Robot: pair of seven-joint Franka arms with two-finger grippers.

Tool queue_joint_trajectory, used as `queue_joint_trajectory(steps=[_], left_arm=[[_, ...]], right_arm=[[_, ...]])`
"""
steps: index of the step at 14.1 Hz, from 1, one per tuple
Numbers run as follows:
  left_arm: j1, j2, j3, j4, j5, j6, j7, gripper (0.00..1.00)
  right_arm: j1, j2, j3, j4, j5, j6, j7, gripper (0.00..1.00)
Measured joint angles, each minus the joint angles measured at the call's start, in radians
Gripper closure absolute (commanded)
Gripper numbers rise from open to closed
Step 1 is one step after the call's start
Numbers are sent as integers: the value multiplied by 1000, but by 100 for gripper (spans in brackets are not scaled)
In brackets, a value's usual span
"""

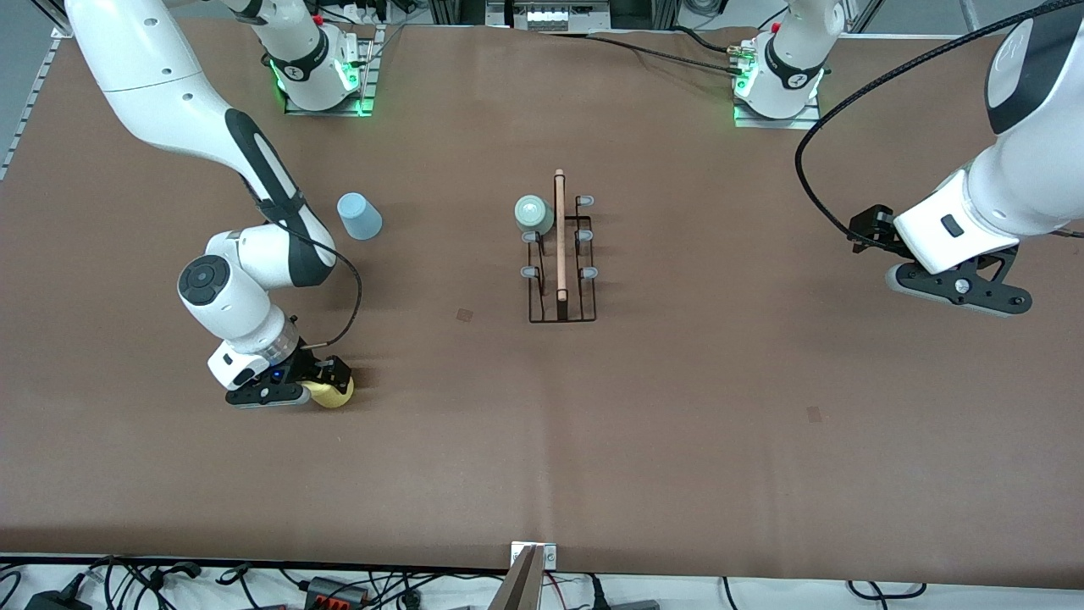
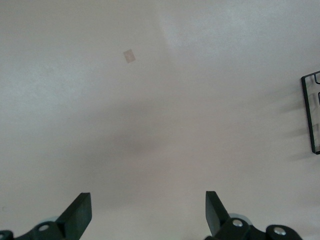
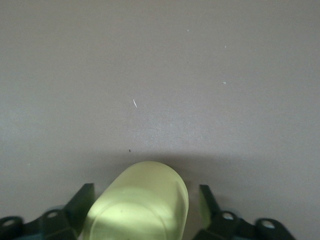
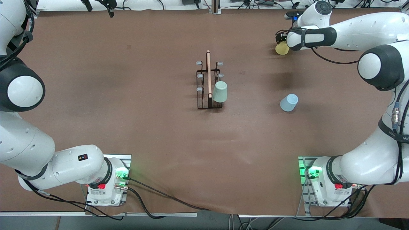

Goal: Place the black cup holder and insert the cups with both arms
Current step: 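Grasp the yellow cup with the right gripper and lift it, then carry the yellow cup to the rack and lower it onto a peg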

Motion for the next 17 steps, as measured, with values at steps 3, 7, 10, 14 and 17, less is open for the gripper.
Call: queue_joint_trajectory(steps=[3, 7, 10, 14, 17], left_arm=[[-1, 0, 0, 0, 0, 0, 0, 0], [-1, 2, 0, 0, -1, 0, 0, 0], [-1, 3, 0, 0, -1, 0, 0, 0], [0, 3, 0, 0, -1, 0, 0, 0], [0, 3, 0, 0, -1, 0, 0, 0]], right_arm=[[7, -3, 0, 11, -2, -2, -2, 95], [25, -62, -1, 36, -3, -150, -2, 96], [63, -211, 0, 53, -1, -381, 84, 96], [159, -371, 5, 46, 8, -576, 337, 96], [304, -383, 9, 52, 23, -572, 610, 96]])
